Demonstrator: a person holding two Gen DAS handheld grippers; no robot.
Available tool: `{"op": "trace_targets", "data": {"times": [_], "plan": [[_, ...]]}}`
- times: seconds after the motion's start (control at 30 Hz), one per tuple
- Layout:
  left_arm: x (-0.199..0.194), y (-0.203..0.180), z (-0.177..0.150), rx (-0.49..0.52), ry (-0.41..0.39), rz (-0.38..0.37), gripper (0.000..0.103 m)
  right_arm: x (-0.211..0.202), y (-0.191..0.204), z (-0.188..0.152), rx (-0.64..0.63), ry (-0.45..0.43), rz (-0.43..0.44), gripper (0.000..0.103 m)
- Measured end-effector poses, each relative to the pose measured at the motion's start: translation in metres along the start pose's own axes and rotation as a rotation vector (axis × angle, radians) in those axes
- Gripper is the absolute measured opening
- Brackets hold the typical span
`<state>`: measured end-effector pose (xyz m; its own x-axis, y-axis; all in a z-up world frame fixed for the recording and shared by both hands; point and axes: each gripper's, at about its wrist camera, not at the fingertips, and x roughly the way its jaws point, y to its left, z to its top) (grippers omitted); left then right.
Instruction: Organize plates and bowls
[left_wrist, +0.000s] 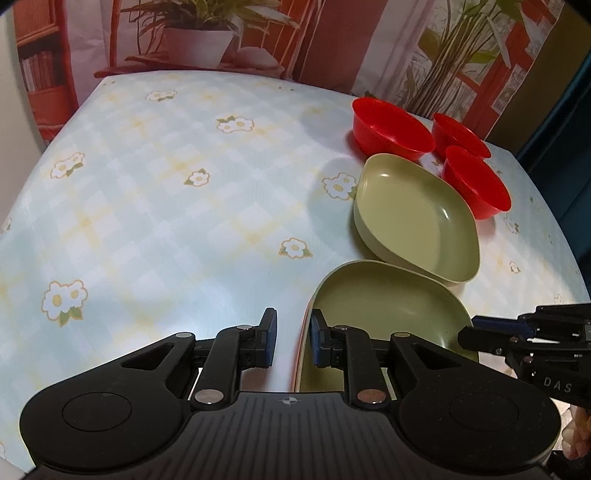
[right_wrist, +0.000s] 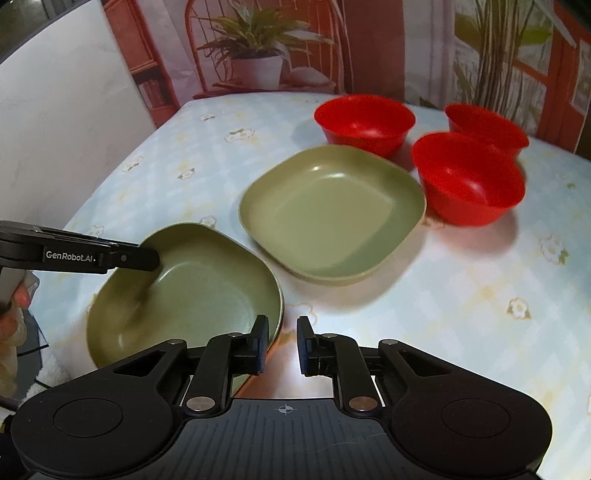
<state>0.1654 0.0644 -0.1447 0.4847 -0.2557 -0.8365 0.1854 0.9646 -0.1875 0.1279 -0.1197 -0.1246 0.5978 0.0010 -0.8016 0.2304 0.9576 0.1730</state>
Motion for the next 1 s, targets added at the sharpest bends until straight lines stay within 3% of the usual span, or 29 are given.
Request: {"op": "trace_targets", "data": {"times": [0.2, 0.47, 0.77, 1.0], "plan": [[0.0, -0.001, 0.0, 0.006, -0.001, 0.005, 0.021, 0.005, 0.004, -0.003, -0.01, 0.027, 0.017, 0.017], [0.001, -0.004, -0.001, 0.009, -0.001, -0.009, 0.021, 0.002, -0.003, 0.0, 0.005, -0.013, -0.008, 0.011], [-0.004, -0.005, -0.001, 0.023, -0.007, 0.003, 0.021, -0.003, -0.004, 0.0, 0.01, -0.035, 0.003, 0.013], [-0.025, -0.01, 0.023, 0.042, -0.075, -0.017, 0.021, -0.02, -0.018, 0.014, 0.037, -0.109, -0.009, 0.017]]}}
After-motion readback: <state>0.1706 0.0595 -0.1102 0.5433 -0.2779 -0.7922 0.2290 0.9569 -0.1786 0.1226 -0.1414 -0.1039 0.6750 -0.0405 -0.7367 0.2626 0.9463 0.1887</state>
